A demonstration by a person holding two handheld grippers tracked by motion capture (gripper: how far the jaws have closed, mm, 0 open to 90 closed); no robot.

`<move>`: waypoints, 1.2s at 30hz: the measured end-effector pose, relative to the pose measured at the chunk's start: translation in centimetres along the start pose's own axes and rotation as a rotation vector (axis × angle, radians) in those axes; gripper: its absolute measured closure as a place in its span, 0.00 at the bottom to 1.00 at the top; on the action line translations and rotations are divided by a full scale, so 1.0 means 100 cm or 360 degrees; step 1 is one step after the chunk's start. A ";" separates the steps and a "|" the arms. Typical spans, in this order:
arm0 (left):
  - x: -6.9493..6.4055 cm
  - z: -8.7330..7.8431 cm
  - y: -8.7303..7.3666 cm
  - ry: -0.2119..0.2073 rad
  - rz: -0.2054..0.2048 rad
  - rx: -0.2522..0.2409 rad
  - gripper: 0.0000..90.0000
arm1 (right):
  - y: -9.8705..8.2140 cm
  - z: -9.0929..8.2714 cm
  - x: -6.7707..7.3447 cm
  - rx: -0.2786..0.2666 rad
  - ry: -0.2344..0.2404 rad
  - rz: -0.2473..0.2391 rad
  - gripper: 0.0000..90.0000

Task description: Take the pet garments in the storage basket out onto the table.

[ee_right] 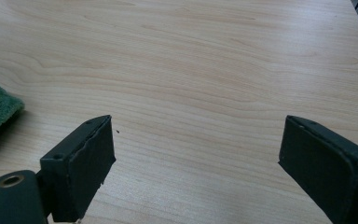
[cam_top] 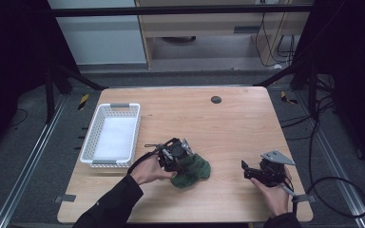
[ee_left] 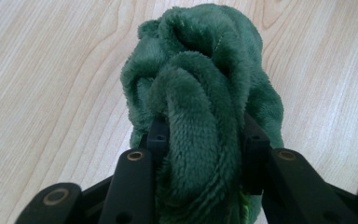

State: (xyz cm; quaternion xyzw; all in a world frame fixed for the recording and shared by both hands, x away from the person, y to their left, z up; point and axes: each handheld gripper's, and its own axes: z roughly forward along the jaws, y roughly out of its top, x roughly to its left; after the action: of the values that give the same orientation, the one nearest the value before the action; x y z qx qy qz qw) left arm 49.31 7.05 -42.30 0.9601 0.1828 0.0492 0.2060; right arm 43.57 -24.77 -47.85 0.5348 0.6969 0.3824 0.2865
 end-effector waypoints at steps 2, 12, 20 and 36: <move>0.000 0.000 -0.001 -0.0004 -0.0016 -0.0007 0.68 | 0.000 0.000 0.000 0.0004 0.0003 -0.0001 0.11; 0.000 -0.002 -0.004 0.0001 -0.0003 -0.0040 0.55 | 0.000 0.000 0.000 0.0008 0.0000 -0.0003 0.11; 0.000 -0.012 -0.007 0.0015 -0.0021 -0.0136 0.37 | -0.001 -0.001 -0.001 0.0006 0.0000 0.0013 0.11; -0.001 -0.044 -0.032 0.0139 -0.0137 -0.0463 0.23 | -0.002 0.001 -0.001 0.0003 -0.0014 0.0006 0.10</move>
State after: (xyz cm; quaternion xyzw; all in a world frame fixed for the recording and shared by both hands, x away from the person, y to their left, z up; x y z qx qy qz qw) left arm 47.39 11.36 -39.61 0.9083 0.2234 0.1079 0.3367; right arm 43.55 -24.87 -48.02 0.5381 0.6950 0.3799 0.2882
